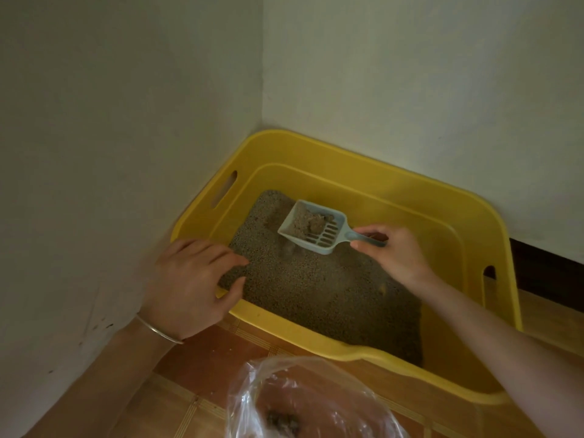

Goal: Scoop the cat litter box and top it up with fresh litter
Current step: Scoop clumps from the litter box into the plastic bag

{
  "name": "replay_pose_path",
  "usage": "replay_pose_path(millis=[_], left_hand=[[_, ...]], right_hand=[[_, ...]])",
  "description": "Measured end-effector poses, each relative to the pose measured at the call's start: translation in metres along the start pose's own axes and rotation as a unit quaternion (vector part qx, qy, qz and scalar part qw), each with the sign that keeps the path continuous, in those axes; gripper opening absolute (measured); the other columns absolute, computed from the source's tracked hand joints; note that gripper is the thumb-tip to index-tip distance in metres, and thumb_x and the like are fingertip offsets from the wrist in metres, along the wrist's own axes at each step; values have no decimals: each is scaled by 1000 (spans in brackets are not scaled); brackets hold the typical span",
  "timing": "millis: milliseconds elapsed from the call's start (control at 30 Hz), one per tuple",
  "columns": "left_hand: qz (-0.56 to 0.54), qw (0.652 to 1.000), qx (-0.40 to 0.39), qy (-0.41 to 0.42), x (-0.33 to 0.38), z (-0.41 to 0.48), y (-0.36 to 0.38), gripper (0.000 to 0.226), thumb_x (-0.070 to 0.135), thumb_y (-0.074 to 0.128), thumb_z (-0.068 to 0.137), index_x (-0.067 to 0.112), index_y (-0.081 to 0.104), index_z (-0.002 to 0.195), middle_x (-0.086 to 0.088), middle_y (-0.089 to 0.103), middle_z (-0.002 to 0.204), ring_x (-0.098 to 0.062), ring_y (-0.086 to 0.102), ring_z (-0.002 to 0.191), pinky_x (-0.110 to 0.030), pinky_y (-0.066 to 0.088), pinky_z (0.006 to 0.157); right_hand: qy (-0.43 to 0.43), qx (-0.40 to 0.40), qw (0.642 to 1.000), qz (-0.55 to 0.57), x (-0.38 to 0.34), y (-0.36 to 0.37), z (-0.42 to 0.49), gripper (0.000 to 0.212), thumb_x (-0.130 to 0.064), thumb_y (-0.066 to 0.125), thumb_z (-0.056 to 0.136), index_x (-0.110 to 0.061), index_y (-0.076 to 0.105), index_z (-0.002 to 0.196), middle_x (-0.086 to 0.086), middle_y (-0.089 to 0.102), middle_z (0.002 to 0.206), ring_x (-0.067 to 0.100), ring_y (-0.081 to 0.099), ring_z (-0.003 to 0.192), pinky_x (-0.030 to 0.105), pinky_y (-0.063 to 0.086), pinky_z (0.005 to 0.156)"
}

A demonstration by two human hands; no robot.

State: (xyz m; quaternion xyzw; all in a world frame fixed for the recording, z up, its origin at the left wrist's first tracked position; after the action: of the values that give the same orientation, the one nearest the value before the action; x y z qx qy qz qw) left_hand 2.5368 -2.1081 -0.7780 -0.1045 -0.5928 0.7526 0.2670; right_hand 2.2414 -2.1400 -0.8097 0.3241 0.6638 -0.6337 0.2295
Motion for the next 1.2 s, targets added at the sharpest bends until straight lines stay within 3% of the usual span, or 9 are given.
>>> replay_pose_path(millis=[233, 1200], left_hand=[[7, 1000, 0, 0, 0, 0, 0, 26, 39, 52, 80, 27, 73, 90, 10, 69, 85, -16, 65, 81, -30, 39, 82], [10, 1000, 12, 5, 1, -3, -2, 28, 38, 49, 81, 26, 74, 86, 10, 70, 83, -17, 66, 79, -29, 37, 80]], right_hand=[[-16, 0, 1000, 3, -4, -10, -12, 21, -21, 71, 79, -27, 67, 99, -25, 56, 84, -8, 51, 75, 0, 36, 62], [-34, -9, 999, 3, 2, -15, -31, 20, -22, 72, 78, -30, 68, 95, -23, 61, 85, -12, 55, 77, 3, 40, 66]])
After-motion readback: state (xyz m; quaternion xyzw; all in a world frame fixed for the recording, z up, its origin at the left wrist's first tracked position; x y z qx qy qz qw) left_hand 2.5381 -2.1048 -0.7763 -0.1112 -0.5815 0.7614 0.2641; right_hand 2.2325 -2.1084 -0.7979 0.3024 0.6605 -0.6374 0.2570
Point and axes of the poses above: each hand's wrist, its own z-axis towards the middle knuckle, its own y-axis out of the palm, x = y × z, the point moved 5 cm from there along z, towards the middle knuckle
